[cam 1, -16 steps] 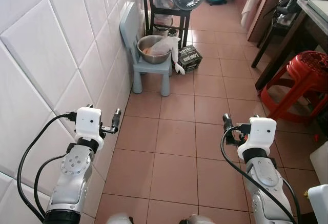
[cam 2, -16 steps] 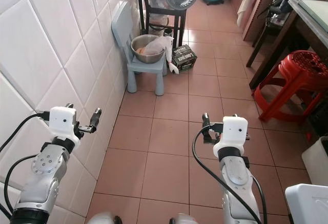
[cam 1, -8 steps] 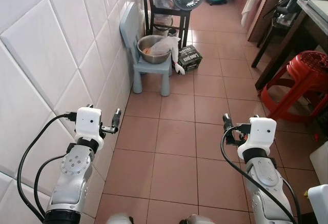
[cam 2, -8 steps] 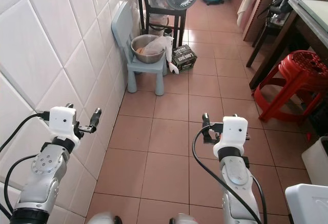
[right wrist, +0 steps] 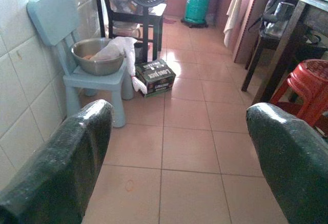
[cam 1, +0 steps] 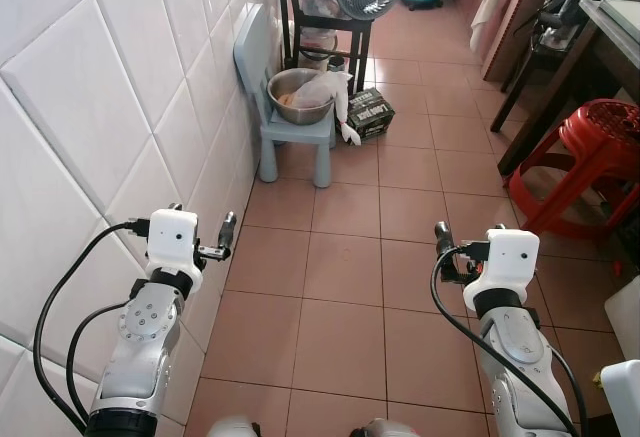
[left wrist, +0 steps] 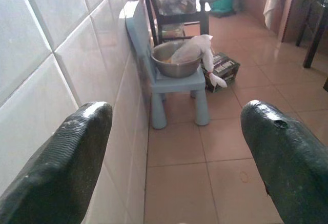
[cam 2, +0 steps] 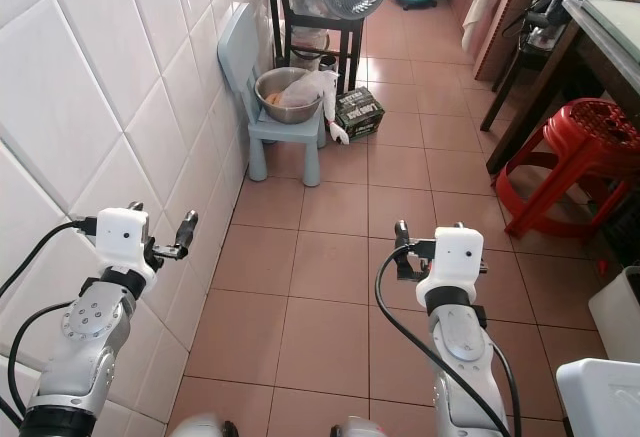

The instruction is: Setting the table

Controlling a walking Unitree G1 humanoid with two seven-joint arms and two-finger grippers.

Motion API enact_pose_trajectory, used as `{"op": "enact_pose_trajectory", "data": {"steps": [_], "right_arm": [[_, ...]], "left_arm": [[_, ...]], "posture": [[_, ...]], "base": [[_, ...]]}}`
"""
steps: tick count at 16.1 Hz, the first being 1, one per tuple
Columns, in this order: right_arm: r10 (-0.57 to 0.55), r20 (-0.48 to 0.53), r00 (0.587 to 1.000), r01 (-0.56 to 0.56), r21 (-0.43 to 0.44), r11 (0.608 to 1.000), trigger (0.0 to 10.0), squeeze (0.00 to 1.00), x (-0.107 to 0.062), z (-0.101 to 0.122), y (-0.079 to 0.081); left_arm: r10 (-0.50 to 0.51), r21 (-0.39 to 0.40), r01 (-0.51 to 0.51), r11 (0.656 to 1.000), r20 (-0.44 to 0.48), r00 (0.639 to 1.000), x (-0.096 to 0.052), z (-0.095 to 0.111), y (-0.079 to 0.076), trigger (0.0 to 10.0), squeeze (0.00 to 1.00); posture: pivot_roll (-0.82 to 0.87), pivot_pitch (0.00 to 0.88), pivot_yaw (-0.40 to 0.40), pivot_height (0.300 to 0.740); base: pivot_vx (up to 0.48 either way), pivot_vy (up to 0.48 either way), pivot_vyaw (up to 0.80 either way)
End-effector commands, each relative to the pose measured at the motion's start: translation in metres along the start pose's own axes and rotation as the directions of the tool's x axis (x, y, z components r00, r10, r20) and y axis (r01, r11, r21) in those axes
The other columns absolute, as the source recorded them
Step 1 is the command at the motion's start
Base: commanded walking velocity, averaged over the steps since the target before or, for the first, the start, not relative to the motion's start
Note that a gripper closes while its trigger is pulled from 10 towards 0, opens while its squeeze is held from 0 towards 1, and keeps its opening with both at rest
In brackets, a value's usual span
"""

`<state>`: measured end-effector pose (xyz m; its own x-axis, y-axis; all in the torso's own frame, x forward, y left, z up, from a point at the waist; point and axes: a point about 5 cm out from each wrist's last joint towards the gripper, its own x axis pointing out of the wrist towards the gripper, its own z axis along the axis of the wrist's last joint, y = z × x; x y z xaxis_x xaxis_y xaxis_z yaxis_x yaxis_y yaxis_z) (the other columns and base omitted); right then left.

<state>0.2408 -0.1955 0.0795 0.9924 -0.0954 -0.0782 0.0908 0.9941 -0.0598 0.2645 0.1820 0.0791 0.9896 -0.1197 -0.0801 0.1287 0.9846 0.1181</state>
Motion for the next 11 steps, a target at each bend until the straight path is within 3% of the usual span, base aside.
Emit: {"op": "enact_pose_trajectory", "data": {"steps": [1, 4, 9, 10, 11], "right_arm": [[0.106, 0.104, 0.989, -0.113, 0.060, 0.992, 10.0, 0.00, 0.025, 0.053, 0.041], [0.105, 0.076, 0.992, -0.111, 0.074, 0.991, 10.0, 0.00, 0.021, 0.046, 0.044], [0.111, 0.088, 0.990, -0.117, 0.059, 0.991, 10.0, 0.00, 0.028, 0.051, 0.046], [0.142, 0.135, 0.981, -0.154, 0.084, 0.984, 10.0, 0.00, 0.027, 0.057, 0.047], [0.140, 0.123, 0.982, -0.149, 0.067, 0.987, 10.0, 0.00, 0.027, 0.056, 0.046]], "left_arm": [[0.004, -0.082, 0.003, 0.997, 0.085, 0.996, 0.010, 0.035, -0.022, 10.0, 0.00], [0.014, -0.102, -0.008, 0.995, 0.063, 0.998, 0.006, 0.029, -0.025, 10.0, 0.00], [0.009, -0.090, -0.001, 0.996, 0.080, 0.997, 0.012, 0.033, -0.025, 10.0, 0.00], [-0.042, -0.151, 0.055, 0.987, 0.086, 0.995, 0.014, 0.036, -0.028, 10.0, 0.00], [-0.039, -0.150, 0.052, 0.987, 0.086, 0.995, 0.014, 0.036, -0.028, 10.0, 0.00]], "posture": [[-0.02, 0.000, -0.027, 0.740], [-0.02, 0.000, -0.026, 0.740], [-0.02, 0.000, -0.025, 0.740], [-0.02, 0.000, -0.024, 0.740], [-0.02, 0.000, -0.024, 0.740]], "base": [[0.000, 0.000, 0.00], [0.000, 0.000, 0.00], [0.000, 0.000, 0.00], [0.000, 0.000, 0.00], [0.000, 0.000, 0.00]]}}
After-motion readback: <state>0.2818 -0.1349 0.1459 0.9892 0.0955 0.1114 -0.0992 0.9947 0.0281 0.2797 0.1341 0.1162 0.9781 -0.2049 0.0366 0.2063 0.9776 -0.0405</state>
